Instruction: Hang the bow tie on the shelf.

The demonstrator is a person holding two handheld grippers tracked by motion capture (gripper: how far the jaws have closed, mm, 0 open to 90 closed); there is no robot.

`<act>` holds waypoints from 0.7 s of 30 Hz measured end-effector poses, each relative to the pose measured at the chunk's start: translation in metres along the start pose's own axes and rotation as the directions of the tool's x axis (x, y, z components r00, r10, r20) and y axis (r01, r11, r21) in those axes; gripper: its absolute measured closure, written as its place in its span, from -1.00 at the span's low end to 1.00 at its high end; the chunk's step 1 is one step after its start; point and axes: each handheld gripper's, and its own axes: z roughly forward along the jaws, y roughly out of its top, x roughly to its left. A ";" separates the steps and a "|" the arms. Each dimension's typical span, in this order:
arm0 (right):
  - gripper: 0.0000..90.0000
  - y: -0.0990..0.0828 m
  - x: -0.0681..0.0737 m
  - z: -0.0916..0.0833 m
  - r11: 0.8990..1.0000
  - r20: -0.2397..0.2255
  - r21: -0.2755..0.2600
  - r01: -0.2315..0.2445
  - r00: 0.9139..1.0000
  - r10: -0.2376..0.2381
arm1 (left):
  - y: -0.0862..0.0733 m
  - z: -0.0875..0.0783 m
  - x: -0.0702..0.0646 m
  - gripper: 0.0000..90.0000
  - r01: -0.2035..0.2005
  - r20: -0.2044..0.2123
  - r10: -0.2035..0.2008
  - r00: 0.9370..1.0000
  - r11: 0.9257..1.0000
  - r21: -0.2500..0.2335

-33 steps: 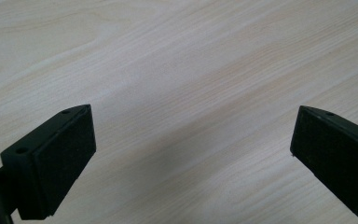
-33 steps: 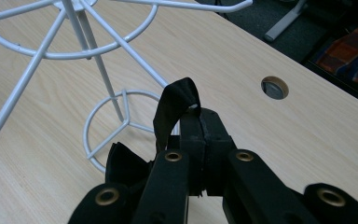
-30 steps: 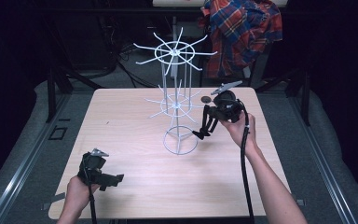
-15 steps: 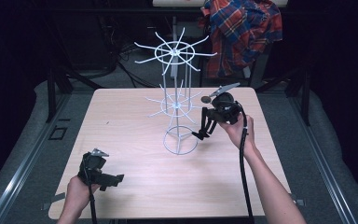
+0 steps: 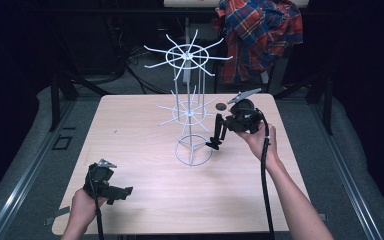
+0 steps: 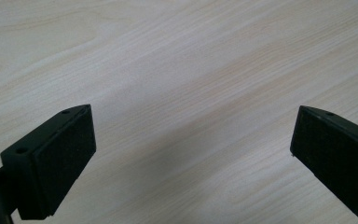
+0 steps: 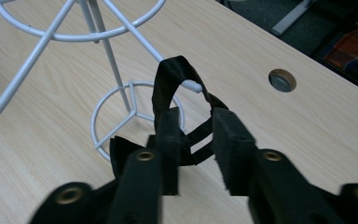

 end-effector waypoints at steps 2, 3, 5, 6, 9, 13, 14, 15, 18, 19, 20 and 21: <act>0.38 -0.001 0.000 -0.003 1.000 -0.008 0.005 0.006 1.000 -0.006 | 0.000 0.000 0.000 -1.00 0.000 0.000 0.000 1.000 1.000 0.000; 0.32 -0.002 0.000 -0.004 1.000 -0.004 0.008 0.009 1.000 -0.009 | 0.000 0.000 0.000 -1.00 0.000 0.001 0.000 1.000 1.000 0.001; 0.18 -0.004 0.000 -0.005 1.000 -0.016 0.012 -0.002 1.000 0.002 | 0.000 0.000 0.000 -1.00 0.000 -0.001 0.000 1.000 1.000 -0.001; 0.12 -0.005 -0.001 -0.006 1.000 -0.014 0.015 0.004 1.000 -0.004 | 0.000 0.000 0.000 -1.00 0.000 -0.001 0.000 1.000 1.000 0.000; -0.04 -0.012 -0.003 -0.007 1.000 -0.020 0.012 -0.016 1.000 0.016 | 0.000 0.000 0.000 -1.00 -0.001 -0.002 0.001 1.000 1.000 0.000; -0.25 -0.024 -0.007 -0.011 1.000 -0.057 -0.012 -0.018 0.998 0.018 | 0.000 0.000 0.000 -1.00 0.001 0.001 -0.001 1.000 1.000 0.000; -0.31 -0.027 -0.007 -0.013 0.999 -0.069 -0.012 -0.029 0.997 0.028 | 0.000 0.000 0.000 -1.00 0.004 0.001 -0.004 1.000 1.000 0.000; -0.35 -0.030 -0.008 -0.014 0.999 -0.077 -0.015 -0.030 0.997 0.029 | 0.000 0.000 0.000 -1.00 0.008 0.001 -0.008 1.000 1.000 -0.002; -0.50 -0.038 -0.010 -0.016 0.999 -0.090 0.004 -0.035 0.995 0.035 | 0.000 0.001 -0.001 -1.00 0.002 -0.002 -0.002 1.000 1.000 -0.003; -0.54 -0.040 -0.010 -0.017 0.999 -0.092 0.011 -0.036 0.995 0.036 | 0.000 0.001 -0.001 -1.00 0.002 -0.002 -0.002 1.000 1.000 -0.003; -0.56 -0.043 -0.011 -0.017 0.999 -0.102 0.017 -0.034 0.994 0.036 | 0.000 0.001 -0.001 -1.00 0.002 -0.002 -0.002 1.000 1.000 -0.003; -0.59 -0.046 -0.011 -0.018 0.999 -0.092 0.019 -0.036 0.995 0.038 | 0.000 0.001 -0.001 -1.00 0.000 -0.002 0.000 1.000 1.000 -0.002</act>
